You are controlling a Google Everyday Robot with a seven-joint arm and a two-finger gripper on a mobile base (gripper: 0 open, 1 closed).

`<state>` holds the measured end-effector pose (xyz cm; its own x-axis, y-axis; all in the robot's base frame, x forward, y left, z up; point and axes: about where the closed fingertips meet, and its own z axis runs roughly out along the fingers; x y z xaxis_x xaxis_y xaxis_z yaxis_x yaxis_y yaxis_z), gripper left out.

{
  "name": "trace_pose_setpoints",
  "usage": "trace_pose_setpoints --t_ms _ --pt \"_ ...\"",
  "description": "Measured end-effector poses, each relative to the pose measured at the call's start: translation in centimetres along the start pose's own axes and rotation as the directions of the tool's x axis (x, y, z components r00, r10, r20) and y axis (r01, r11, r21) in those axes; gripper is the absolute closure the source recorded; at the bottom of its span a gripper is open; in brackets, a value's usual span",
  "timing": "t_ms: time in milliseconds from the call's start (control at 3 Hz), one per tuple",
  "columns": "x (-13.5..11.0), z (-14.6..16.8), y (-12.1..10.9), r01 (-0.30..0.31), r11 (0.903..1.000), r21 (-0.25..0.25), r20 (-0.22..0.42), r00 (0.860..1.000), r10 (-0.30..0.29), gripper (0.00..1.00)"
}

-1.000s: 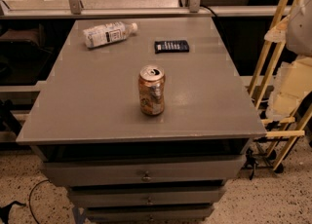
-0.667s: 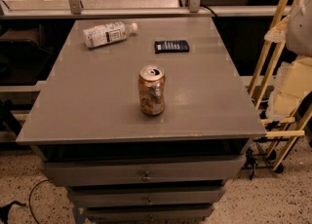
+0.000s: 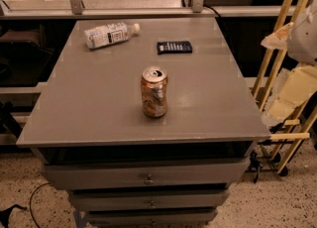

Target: Move orange can near rxbar blueberry

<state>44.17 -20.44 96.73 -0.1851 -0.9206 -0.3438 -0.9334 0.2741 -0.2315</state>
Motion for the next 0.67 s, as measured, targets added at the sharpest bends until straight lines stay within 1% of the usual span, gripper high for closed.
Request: trace_pose_setpoints --t_ms 333,667 --pt "-0.4 4.4 -0.4 0.024 0.9990 -0.037 0.214 0.977 -0.016 0.00" --pt "-2.5 8.1 -0.4 0.050 0.9963 -0.070 0.435 0.900 -0.014 0.00"
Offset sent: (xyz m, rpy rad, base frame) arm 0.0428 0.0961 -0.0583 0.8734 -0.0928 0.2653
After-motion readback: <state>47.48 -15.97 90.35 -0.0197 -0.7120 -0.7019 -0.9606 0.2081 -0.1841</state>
